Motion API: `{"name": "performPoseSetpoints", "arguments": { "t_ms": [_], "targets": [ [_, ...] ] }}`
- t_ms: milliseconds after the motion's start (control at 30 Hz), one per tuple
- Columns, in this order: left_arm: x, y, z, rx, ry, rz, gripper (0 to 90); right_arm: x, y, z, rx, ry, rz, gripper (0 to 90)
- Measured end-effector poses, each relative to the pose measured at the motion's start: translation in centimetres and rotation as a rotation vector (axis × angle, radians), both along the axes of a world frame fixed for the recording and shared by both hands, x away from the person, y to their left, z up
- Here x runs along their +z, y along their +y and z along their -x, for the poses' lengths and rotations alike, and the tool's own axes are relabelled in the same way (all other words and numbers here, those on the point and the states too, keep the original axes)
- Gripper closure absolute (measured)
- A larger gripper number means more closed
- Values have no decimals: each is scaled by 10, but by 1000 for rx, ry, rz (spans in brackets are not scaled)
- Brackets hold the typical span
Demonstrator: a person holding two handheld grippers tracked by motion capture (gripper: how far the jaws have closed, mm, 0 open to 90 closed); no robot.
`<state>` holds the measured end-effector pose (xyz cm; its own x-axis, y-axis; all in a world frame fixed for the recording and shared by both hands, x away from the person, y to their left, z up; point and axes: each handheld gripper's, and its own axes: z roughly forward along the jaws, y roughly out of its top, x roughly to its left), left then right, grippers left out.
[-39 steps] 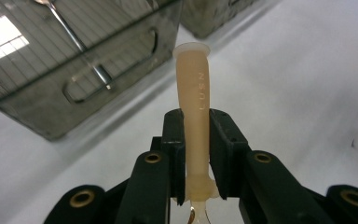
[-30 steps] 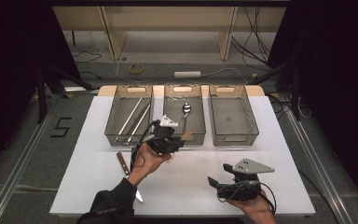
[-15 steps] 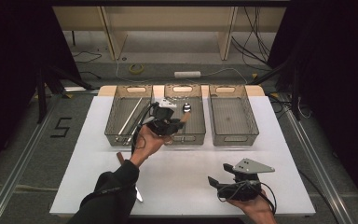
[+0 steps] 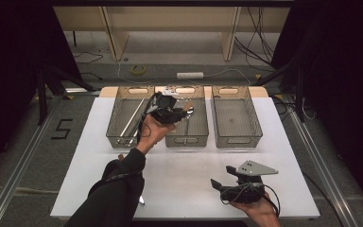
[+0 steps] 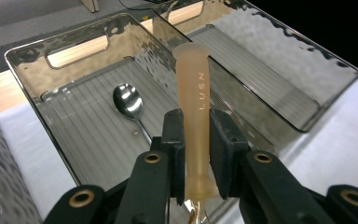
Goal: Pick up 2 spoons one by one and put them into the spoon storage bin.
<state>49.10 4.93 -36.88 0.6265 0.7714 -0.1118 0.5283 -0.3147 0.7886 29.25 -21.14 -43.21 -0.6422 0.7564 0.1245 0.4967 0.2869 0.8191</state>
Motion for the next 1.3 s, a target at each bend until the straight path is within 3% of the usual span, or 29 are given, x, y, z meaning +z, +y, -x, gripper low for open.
{"name": "performPoseSetpoints", "arguments": {
  "t_ms": [367, 567, 800, 1300],
  "targets": [
    [-11, -2, -20, 60, 21, 12, 763, 0, -1, 0, 2, 3, -1, 270],
    [-19, 0, -28, 83, 28, -3, 763, 0, -1, 0, 3, 3, -1, 269],
    [-28, 2, -34, 114, 36, -5, 762, -1, -1, 0, 5, 4, 0, 269],
    [-39, -3, -40, 130, 60, -7, 757, -1, 0, 0, 7, 5, 0, 269]
  ]
}}
